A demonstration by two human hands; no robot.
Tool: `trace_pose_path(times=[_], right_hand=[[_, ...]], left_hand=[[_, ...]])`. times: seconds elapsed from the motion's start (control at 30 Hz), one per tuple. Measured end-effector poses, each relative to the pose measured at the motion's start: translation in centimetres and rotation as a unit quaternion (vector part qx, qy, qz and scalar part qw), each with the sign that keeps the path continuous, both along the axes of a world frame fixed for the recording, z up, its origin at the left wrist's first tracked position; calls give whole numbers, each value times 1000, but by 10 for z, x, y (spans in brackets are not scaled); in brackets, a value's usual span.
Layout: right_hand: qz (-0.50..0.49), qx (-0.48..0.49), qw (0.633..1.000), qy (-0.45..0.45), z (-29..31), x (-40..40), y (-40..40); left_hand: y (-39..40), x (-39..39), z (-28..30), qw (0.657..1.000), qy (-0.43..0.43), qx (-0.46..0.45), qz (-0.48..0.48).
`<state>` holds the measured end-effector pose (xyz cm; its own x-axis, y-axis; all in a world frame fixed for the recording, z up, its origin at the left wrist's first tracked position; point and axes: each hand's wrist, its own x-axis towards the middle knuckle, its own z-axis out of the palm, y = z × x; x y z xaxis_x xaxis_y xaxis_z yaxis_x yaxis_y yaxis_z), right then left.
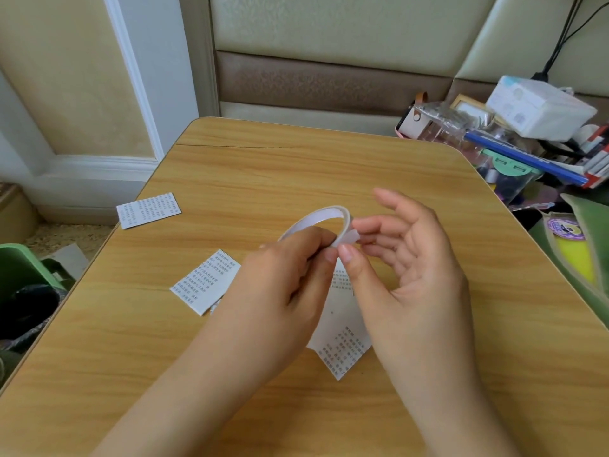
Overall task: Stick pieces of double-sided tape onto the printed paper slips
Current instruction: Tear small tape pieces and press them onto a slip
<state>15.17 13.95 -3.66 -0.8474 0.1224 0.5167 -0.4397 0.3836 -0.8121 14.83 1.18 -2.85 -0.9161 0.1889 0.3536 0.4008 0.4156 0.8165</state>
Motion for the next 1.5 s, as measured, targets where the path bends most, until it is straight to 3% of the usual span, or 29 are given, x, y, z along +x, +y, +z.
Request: trace_pose_path(times=[0.13,0.6,0.83,1.13,1.23,1.33,1.43,1.5], right_hand=[[-34,101,994,29,-1,-1,1],[3,129,991,31,5,3,3],[29,143,986,81,7,4,1],[29,221,971,91,3,-3,8],[70,224,968,84,6,-3,14],[154,139,978,-2,10,1,21],[211,-64,971,-93,13,3,21],[228,-216,936,-157,14,2,19]], left_hand=[[0,0,0,1000,0,-4,9],[-5,0,2,998,30,-29,53],[-7,4,10,992,-71,108,5],[-7,4,11,984,-126,123,-26],[-5,2,8,977,-150,150,-21],[-10,-6,6,954,-177,240,0],[-12,-9,5,940,-179,289,22],[-8,-6,2,937,-182,297,35]])
